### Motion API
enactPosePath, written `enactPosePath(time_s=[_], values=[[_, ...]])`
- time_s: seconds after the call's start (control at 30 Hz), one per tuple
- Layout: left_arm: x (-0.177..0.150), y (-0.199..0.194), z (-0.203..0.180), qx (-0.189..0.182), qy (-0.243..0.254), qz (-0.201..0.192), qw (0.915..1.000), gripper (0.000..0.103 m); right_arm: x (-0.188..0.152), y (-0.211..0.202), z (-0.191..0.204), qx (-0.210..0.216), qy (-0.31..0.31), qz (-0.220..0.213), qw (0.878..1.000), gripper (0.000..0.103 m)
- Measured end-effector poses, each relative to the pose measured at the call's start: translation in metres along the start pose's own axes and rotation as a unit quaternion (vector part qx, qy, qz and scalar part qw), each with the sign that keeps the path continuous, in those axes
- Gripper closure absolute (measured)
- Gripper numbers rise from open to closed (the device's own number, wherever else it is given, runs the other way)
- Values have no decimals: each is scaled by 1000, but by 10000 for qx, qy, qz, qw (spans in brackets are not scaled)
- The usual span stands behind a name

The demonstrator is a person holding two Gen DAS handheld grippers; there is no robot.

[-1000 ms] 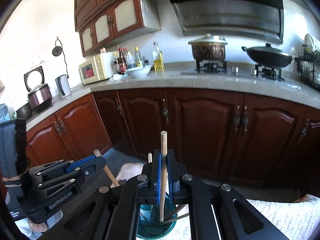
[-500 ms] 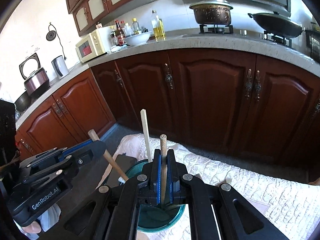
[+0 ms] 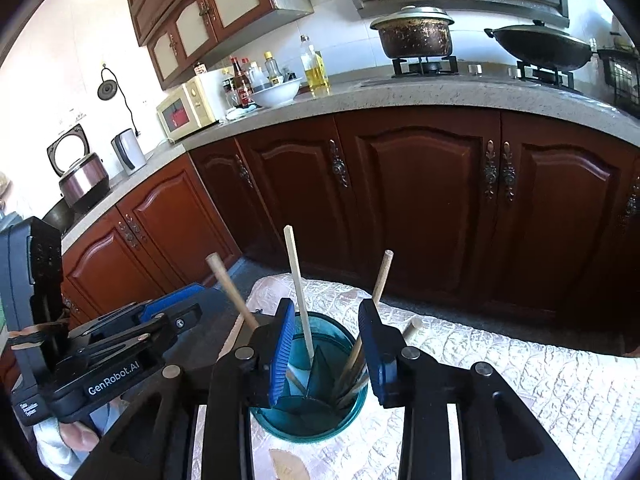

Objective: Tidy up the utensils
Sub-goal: 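Withdraw both tools from the cup toward the fork and silver spoon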

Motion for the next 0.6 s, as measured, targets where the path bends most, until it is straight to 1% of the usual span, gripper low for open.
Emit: enactPosePath(time_s=[0.2, 0.33, 0.6], values=[[-7, -5, -6, 65, 42, 7, 10000, 65, -7, -12, 5, -48, -84, -40, 9999, 72], [-14, -8, -9, 104, 49, -13, 9999, 57, -13, -17, 8, -101, -105, -23, 9999, 70], [-26, -16, -18, 146, 178, -21, 9997, 56, -27, -31, 7, -215, -118, 20, 9997, 69]])
Point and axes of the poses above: each gripper's, at about its wrist camera, not at the fingertips, and y roughly the way its jaws point, z to its left, x to its top, the point moved 1 cm from there along y, roughly the way its jaws point, and after that the axes turned 9 degrees about -y, right-handed, at the moved point
